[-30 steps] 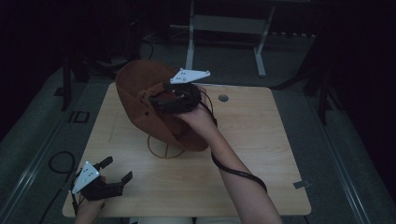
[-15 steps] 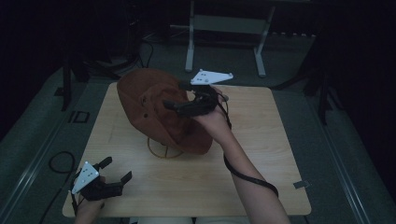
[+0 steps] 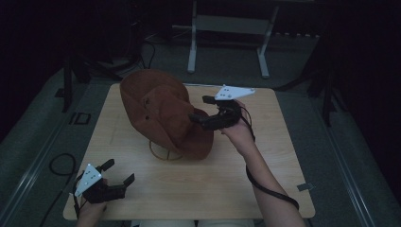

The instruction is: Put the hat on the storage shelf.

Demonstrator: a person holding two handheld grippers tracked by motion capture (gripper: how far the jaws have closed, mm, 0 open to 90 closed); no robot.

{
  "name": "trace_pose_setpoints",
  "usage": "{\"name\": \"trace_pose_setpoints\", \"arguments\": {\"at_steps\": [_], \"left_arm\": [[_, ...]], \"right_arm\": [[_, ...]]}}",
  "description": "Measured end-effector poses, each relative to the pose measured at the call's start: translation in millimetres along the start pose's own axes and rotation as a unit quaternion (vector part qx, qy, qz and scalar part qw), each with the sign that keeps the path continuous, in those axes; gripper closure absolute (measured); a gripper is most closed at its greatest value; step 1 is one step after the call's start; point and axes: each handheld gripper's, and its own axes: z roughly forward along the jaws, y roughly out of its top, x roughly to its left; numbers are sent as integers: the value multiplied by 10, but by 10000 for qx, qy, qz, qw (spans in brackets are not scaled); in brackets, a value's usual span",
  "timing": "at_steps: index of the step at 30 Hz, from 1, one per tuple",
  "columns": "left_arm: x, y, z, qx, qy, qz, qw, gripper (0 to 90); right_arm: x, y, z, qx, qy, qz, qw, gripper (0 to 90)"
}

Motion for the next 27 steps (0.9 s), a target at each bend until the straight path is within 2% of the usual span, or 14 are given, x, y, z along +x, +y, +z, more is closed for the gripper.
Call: {"name": "trace_pose_setpoints", "arguments": {"at_steps": [13,27], "left_arm": [[-3,-10,-15,-3,-3,-8,10000,25],[-2,-12,-20,4,23,12,10000,26]], "right_arm": [[-97,-380,-247,10,-194,157,9997,145],[-199,-838,-395,159,-434,323,9984,146]]}}
